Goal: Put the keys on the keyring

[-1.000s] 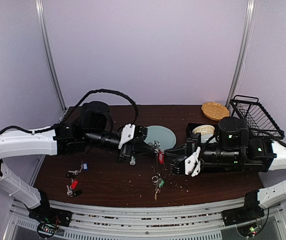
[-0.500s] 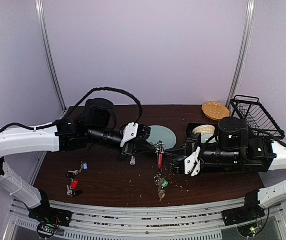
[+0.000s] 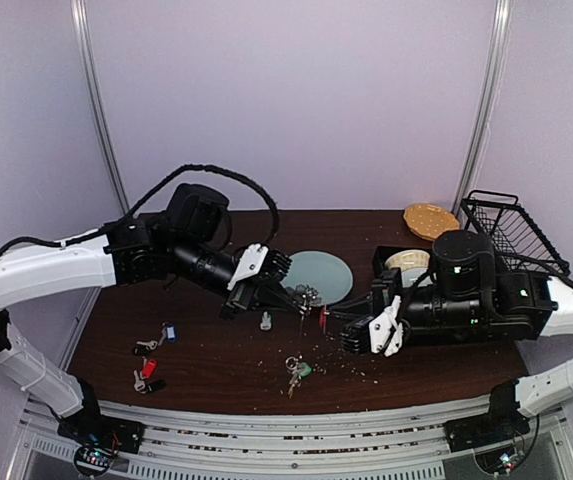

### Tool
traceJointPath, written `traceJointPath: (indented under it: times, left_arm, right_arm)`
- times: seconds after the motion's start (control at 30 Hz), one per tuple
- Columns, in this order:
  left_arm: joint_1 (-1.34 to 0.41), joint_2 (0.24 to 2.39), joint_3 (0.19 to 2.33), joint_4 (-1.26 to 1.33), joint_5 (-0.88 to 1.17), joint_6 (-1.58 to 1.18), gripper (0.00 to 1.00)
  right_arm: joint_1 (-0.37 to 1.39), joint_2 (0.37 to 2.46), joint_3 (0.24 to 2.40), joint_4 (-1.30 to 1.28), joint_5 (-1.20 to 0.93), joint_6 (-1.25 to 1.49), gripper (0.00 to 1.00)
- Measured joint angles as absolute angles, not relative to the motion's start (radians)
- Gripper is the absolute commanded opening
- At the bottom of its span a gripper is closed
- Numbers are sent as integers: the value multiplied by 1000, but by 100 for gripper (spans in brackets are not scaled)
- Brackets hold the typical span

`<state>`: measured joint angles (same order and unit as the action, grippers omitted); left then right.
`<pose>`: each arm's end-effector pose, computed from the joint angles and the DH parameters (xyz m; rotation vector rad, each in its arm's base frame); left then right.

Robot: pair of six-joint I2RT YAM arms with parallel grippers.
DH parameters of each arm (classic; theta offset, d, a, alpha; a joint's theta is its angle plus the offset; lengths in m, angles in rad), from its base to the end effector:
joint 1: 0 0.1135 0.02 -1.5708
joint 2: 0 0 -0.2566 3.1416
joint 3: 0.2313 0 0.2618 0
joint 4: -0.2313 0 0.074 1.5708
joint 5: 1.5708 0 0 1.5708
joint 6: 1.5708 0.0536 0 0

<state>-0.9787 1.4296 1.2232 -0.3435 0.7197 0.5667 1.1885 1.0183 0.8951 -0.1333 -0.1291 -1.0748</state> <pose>0.1621 -0.3044 0.3143 1.7663 1.1838 -1.0046 0.0938 0.2518 0.3279 -1.6927 0.6944 0.1980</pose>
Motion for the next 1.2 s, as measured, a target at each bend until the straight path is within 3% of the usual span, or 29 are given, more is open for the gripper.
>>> traceJointPath:
  times: [0.43,1.2]
  left_arm:
    - [-979,1504,1292,-474,768,640,0]
    - [-979,1504,1306,-484,784,644,0]
  right_arm:
    - [1235,1084,974,-212,-160,-1000,0]
    - [1240,1084,955,-184,-75,-1017,0]
